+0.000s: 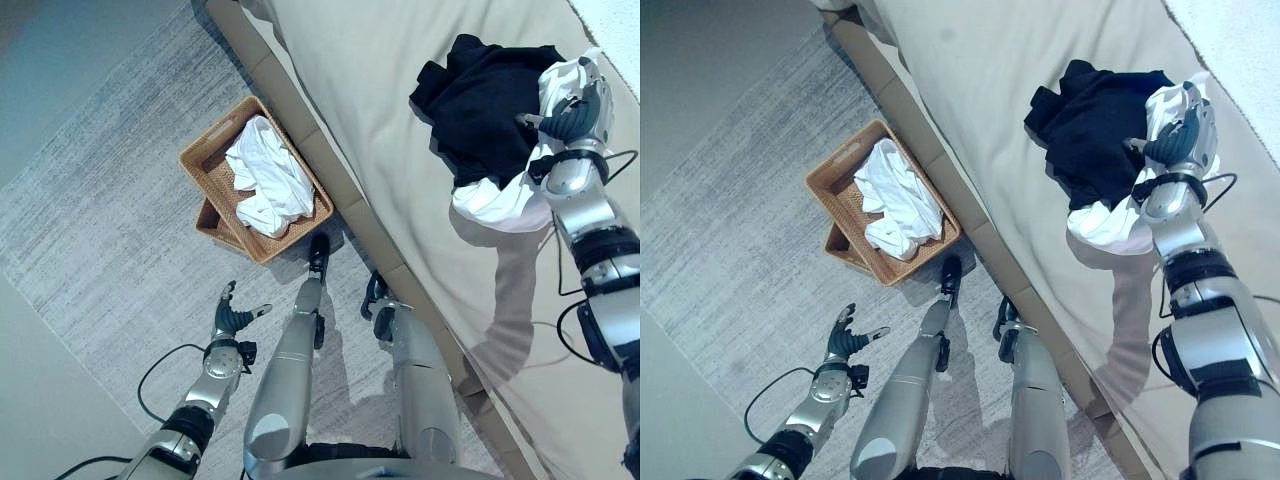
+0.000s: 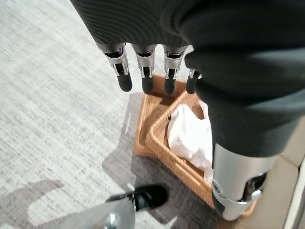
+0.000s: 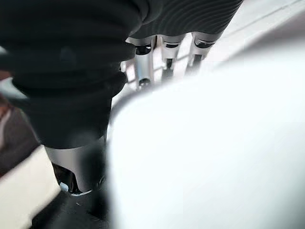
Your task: Pick up clothes into the bucket
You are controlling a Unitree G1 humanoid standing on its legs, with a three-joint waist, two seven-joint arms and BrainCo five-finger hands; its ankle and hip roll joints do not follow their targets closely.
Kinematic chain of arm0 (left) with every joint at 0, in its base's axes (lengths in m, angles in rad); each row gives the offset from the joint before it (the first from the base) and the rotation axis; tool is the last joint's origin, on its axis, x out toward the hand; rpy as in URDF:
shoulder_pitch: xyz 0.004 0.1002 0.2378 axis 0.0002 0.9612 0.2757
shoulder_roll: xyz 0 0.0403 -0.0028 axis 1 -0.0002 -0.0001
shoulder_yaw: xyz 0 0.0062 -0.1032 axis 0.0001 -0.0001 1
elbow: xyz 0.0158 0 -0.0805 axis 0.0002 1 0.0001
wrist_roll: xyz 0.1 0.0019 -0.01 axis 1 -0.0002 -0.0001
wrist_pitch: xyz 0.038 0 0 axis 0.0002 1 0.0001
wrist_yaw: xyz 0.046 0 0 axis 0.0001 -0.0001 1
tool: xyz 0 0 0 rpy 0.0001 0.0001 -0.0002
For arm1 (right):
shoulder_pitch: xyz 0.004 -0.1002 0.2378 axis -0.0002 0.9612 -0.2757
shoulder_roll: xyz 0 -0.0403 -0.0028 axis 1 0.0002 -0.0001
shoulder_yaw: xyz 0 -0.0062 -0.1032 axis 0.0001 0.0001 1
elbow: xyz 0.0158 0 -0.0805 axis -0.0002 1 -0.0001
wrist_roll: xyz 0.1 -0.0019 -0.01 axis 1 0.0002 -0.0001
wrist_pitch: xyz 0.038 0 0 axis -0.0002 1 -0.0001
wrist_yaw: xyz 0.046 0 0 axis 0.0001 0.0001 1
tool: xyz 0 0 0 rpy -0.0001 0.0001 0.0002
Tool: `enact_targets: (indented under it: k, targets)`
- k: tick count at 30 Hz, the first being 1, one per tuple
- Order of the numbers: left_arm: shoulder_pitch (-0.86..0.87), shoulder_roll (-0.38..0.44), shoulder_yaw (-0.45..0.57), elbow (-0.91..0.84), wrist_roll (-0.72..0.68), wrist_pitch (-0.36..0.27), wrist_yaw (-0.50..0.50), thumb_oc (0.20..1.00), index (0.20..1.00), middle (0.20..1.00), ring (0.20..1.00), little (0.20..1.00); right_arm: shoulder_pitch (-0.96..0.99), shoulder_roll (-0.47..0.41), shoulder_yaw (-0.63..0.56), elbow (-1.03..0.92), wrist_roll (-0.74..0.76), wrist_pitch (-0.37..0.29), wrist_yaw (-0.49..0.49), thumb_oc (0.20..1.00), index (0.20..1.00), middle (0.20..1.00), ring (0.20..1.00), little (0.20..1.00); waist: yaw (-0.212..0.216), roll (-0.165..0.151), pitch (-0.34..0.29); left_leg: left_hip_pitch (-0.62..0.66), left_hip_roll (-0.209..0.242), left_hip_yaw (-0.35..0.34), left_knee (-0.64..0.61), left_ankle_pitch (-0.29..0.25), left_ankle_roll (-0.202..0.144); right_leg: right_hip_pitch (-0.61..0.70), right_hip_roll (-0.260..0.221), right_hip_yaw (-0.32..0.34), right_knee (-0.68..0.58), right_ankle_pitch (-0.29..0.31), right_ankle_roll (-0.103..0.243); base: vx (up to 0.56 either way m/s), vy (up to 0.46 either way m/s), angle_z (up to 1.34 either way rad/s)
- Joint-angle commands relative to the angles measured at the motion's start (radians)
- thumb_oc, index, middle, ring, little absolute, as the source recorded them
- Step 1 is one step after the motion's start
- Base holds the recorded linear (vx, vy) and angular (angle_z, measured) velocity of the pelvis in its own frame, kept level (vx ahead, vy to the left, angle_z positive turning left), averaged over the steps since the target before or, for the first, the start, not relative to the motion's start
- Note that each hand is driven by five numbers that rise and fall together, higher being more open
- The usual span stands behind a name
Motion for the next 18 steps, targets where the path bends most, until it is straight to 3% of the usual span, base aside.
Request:
enact_targets:
  k: [1,12,15,18]
  targets:
    - [-0.039,-0.009,-0.037,-0.003,0.003,-0.039,0.009,1.000,1.000,1.000,1.000,1.000,-0.039,-0.074,0.045,0.029,-0.025,0.000,-0.026,1.000,1.000,1.000,1.000,1.000,-0.012,0.033,-0.009,0.062,0.036,-0.017,0.052,-0.122,-0.026,0.038,-0.086,0.022,-0.191,0.182,0.122,0.00,0.000,0.00]
    - [-0.072,-0.006,-0.085,0.004,-0.010,-0.049,0.014,1.000,1.000,1.000,1.000,1.000,-0.242,-0.081,0.188,0.150,-0.044,0.006,-0.024,1.000,1.000,1.000,1.000,1.000,-0.005,0.046,-0.009,0.028,0.037,-0.012,0.041,-0.112,-0.028,-0.010,-0.080,0.035,-0.189,0.190,0.121,0.00,0.000,0.00]
    - [-0.078,-0.007,-0.102,0.011,-0.002,-0.058,0.025,1.000,1.000,1.000,1.000,1.000,-0.294,-0.087,0.264,0.133,-0.156,0.023,-0.104,1.000,1.000,1.000,1.000,1.000,-0.005,0.048,-0.009,0.014,0.038,-0.013,0.041,-0.108,-0.030,-0.027,-0.078,0.035,-0.186,0.190,0.120,0.00,0.000,0.00]
    - [-0.083,-0.007,-0.102,0.013,0.019,-0.059,0.036,1.000,1.000,1.000,1.000,1.000,-0.289,-0.116,0.265,0.033,-0.217,0.018,-0.167,1.000,1.000,1.000,1.000,1.000,-0.011,0.048,-0.009,0.011,0.038,-0.015,0.038,-0.107,-0.031,-0.031,-0.078,0.036,-0.184,0.188,0.120,0.00,0.000,0.00]
